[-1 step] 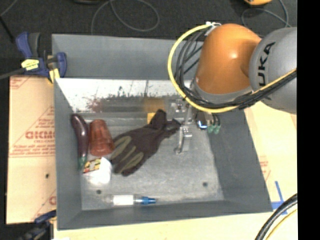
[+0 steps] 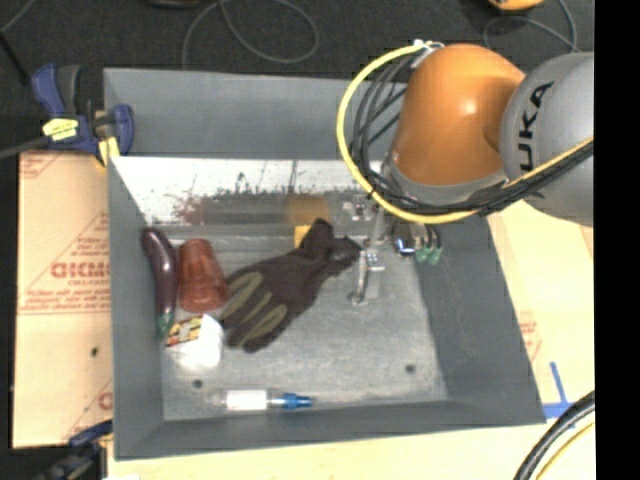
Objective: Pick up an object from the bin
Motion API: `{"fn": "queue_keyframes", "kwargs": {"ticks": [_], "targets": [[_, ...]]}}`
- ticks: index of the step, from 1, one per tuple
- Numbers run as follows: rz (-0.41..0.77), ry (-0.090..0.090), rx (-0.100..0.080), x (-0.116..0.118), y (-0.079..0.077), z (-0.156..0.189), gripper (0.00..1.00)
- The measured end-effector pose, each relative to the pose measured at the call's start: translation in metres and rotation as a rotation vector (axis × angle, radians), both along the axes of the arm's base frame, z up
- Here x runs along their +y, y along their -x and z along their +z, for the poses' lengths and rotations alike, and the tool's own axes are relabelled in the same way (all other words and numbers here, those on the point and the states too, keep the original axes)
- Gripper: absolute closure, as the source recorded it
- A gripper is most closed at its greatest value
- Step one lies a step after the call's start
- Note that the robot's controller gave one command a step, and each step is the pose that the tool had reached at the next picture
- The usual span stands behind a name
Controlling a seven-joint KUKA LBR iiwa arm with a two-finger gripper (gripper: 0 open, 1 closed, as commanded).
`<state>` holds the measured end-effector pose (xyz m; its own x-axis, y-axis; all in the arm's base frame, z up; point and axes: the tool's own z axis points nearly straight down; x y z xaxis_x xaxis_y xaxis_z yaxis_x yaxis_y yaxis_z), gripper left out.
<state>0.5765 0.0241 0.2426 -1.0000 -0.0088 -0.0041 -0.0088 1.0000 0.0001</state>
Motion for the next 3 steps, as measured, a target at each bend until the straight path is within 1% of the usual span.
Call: {"fn": "queue_keyframes", "kwargs": {"ticks": [1,2,3], "targets": [[0.062,0.003,-0.003,0.023,-0.011,-0.017,0.0],[0.174,0.0,-0.007,0.032,-0.016,-0.073,0.0],[0.175,0.003,-0.009,0.055,-0.021,-0.132,0.0]]}}
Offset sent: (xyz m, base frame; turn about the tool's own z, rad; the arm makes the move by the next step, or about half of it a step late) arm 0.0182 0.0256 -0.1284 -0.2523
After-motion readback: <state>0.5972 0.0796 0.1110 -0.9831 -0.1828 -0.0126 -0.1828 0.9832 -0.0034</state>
